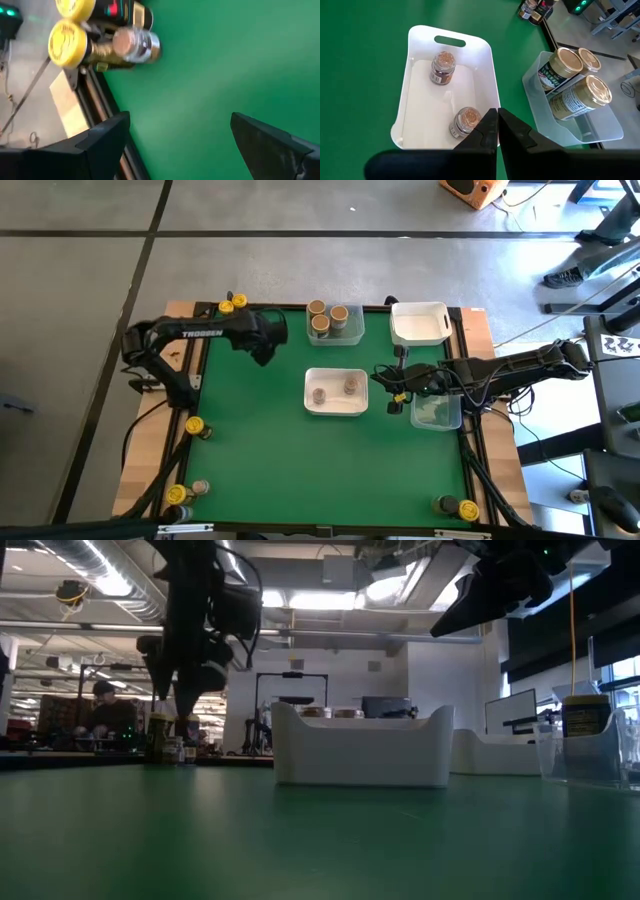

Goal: Sort spices by type
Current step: Put the brown seasoning bottle into the bottom white bin

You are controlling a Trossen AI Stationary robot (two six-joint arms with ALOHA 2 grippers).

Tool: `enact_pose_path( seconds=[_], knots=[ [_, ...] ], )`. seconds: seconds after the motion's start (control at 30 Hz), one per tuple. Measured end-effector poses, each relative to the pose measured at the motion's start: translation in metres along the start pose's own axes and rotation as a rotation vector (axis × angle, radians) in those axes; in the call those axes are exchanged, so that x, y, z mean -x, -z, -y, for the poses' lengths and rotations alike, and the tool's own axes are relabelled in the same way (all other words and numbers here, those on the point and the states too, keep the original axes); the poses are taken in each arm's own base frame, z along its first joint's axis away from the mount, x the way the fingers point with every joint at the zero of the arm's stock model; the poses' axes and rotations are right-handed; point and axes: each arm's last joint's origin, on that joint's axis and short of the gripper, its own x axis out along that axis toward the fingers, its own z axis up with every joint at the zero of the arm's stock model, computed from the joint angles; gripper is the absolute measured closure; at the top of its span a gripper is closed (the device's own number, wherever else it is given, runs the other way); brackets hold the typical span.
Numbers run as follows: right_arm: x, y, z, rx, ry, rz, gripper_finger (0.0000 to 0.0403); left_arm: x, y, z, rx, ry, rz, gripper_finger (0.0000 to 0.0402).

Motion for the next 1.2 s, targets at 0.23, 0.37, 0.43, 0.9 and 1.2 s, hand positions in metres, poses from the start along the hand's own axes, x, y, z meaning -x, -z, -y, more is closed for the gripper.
enact_pose_path(
  seconds=[0.23,0.37,0.43,0.9,1.2],
  knots=[
    [0.0,0.0,0.0,0.001,0.0,0.0,0.0388,-0.012,-0.022,-0.01,0.001,0.042,0.082,0.0059],
    [0.0,0.0,0.0,0.001,0.0,0.0,0.0388,-0.017,-0.031,-0.016,0.023,0.044,0.115,0.0059],
    [0.0,0.0,0.0,0.001,0.0,0.0,0.0388,-0.02,-0.034,-0.021,0.039,0.035,0.126,0.0059],
    [0.0,0.0,0.0,0.002,0.0,-0.002,0.0388,-0.054,-0.047,-0.029,0.073,-0.105,0.077,0.0059],
    [0.0,0.001,0.0,0.003,-0.001,-0.004,0.0388,-0.072,-0.053,-0.017,0.06,-0.114,0.057,0.0059]
  ],
)
